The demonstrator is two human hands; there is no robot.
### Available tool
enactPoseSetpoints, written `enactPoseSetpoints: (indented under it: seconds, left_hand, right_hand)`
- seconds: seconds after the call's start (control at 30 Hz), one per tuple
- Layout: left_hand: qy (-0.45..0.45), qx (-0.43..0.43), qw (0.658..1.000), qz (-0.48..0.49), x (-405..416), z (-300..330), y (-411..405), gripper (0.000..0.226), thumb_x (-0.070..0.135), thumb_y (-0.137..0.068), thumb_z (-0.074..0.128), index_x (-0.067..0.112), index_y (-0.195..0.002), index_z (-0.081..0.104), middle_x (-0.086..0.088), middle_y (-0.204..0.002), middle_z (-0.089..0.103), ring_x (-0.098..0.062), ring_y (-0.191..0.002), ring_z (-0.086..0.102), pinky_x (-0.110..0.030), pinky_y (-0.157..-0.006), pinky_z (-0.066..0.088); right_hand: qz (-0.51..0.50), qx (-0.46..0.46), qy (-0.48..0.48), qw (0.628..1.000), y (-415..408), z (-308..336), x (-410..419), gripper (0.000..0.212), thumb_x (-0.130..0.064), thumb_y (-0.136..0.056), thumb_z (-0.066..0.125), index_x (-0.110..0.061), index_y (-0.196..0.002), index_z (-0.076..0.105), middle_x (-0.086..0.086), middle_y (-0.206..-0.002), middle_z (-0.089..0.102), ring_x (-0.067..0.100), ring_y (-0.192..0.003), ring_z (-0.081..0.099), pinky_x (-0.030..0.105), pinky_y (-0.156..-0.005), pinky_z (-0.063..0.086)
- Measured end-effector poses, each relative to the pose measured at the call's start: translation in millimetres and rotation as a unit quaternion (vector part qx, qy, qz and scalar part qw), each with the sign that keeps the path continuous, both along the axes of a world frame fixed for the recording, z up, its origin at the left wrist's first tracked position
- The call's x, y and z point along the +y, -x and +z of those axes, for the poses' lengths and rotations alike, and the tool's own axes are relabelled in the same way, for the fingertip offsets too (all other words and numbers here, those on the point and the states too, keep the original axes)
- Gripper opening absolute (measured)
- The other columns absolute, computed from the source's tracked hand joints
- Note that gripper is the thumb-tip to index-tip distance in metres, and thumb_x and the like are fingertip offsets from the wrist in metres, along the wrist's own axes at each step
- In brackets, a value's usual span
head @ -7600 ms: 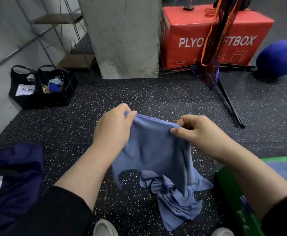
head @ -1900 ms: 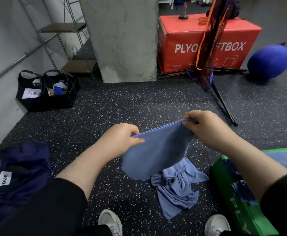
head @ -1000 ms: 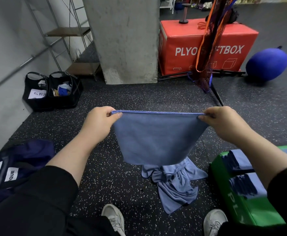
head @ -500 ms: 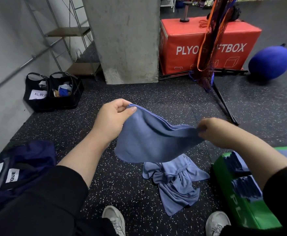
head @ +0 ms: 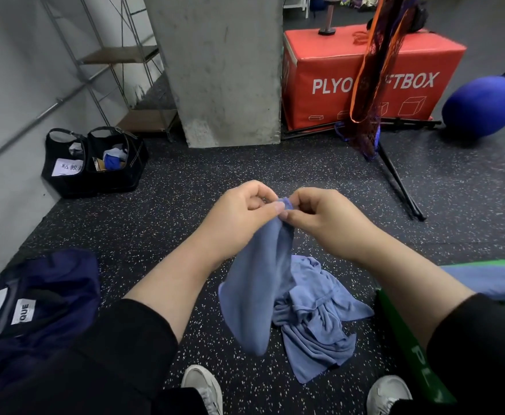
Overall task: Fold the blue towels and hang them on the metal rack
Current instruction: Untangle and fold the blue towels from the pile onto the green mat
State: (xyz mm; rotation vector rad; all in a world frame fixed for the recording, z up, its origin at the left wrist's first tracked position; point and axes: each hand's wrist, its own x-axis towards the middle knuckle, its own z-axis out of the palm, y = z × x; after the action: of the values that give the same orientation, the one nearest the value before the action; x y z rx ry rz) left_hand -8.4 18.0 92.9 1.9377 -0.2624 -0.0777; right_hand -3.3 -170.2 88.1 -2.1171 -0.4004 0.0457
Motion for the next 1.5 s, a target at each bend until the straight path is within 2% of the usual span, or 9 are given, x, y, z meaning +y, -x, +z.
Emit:
enactPoseSetpoints:
  seconds: [0.13, 0.27, 0.37, 0.6, 0.83, 0.97, 1.13, 1.3, 1.5]
  left_hand:
    - [-0.055, 0.090, 0.992, -0.074, 11, -9, 3, 0.019, 0.026, -0.101, 0.062, 0.010, -0.100, 0.072, -0.010, -0.099, 0.077, -0.014, -0.090, 0.069, -0.046, -0.095, 0.053]
    - [-0.040, 0.070, 0.995, -0.063, 10, -6, 5, 0.019, 0.019, -0.104, 0.057, 0.005, -0.099, 0.070, -0.010, -0.089, 0.076, -0.010, -0.077, 0.062, -0.029, -0.075, 0.050]
    - [-0.031, 0.071, 0.995, -0.068, 10, -6, 5, 0.021, 0.025, -0.100, 0.063, 0.004, -0.099, 0.068, -0.019, -0.096, 0.074, -0.017, -0.081, 0.063, -0.036, -0.077, 0.052]
    - [-0.265, 0.085, 0.960, -0.034, 37, -24, 3, 0.028, 0.024, -0.086, 0.068, 0.011, -0.070, 0.049, 0.001, -0.065, 0.042, -0.014, -0.059, 0.035, -0.033, -0.059, 0.026]
    - [-0.314, 0.056, 0.946, 0.065, 68, -35, 2, 0.021, 0.026, -0.092, 0.067, 0.012, -0.078, 0.060, -0.003, -0.069, 0.058, -0.019, -0.063, 0.048, -0.033, -0.055, 0.031]
    - [-0.309, 0.029, 0.942, 0.128, 76, -35, 0, 0.025, 0.029, -0.097, 0.064, 0.014, -0.077, 0.061, 0.000, -0.069, 0.058, -0.019, -0.063, 0.049, -0.033, -0.056, 0.033]
    - [-0.184, 0.005, 0.955, 0.232, 75, -33, -2, 0.021, 0.028, -0.101, 0.057, 0.016, -0.085, 0.061, 0.000, -0.073, 0.057, -0.019, -0.066, 0.048, -0.034, -0.057, 0.034]
    - [0.010, 0.043, 0.963, 0.265, 66, -35, -3, 0.028, 0.032, -0.095, 0.067, 0.008, -0.083, 0.064, -0.016, -0.081, 0.065, -0.020, -0.075, 0.056, -0.053, -0.075, 0.056]
    - [0.151, 0.119, 0.947, 0.258, 39, -34, -2, 0.020, 0.021, -0.095, 0.070, 0.008, -0.080, 0.069, -0.012, -0.078, 0.065, -0.021, -0.074, 0.059, -0.037, -0.068, 0.047]
  right_hand:
    - [-0.027, 0.022, -0.070, 0.997, -2, 2, -5, 0.008, -0.026, -0.086, 0.063, -0.018, -0.085, 0.064, 0.004, -0.076, 0.071, 0.012, -0.068, 0.055, 0.042, -0.066, 0.047]
    - [0.034, 0.080, -0.022, 0.996, 1, 8, -10, 0.009, -0.023, -0.090, 0.073, -0.015, -0.094, 0.071, 0.010, -0.091, 0.075, 0.012, -0.078, 0.062, 0.047, -0.076, 0.054]
    - [0.016, 0.057, -0.011, 0.998, 4, 7, -11, 0.018, -0.028, -0.095, 0.067, -0.015, -0.083, 0.070, 0.007, -0.076, 0.071, 0.011, -0.070, 0.055, 0.043, -0.066, 0.050]
    - [-0.091, 0.005, -0.004, 0.996, 2, 8, -33, 0.026, -0.029, -0.098, 0.057, -0.008, -0.083, 0.061, 0.000, -0.064, 0.048, 0.013, -0.059, 0.039, 0.033, -0.058, 0.030]
    - [-0.135, 0.007, 0.044, 0.990, 3, -3, -56, 0.026, -0.028, -0.100, 0.057, -0.008, -0.082, 0.059, 0.000, -0.063, 0.046, 0.013, -0.058, 0.038, 0.033, -0.058, 0.030]
    - [-0.155, 0.012, 0.064, 0.986, 2, -6, -66, 0.023, -0.029, -0.099, 0.058, -0.012, -0.084, 0.064, 0.019, -0.076, 0.062, 0.017, -0.063, 0.047, 0.036, -0.061, 0.041]
    - [-0.200, 0.017, 0.068, 0.977, 5, -4, -69, 0.027, -0.030, -0.099, 0.056, -0.010, -0.081, 0.059, 0.020, -0.074, 0.058, 0.022, -0.065, 0.051, 0.050, -0.068, 0.054]
    - [-0.216, 0.066, 0.001, 0.974, 6, -2, -67, 0.033, -0.039, -0.088, 0.055, -0.006, -0.088, 0.061, 0.023, -0.080, 0.063, 0.022, -0.070, 0.056, 0.060, -0.073, 0.058]
    - [-0.181, 0.160, -0.085, 0.967, 2, -7, -54, 0.020, -0.014, -0.098, 0.057, 0.002, -0.093, 0.067, 0.021, -0.083, 0.061, 0.026, -0.080, 0.061, 0.055, -0.076, 0.062]
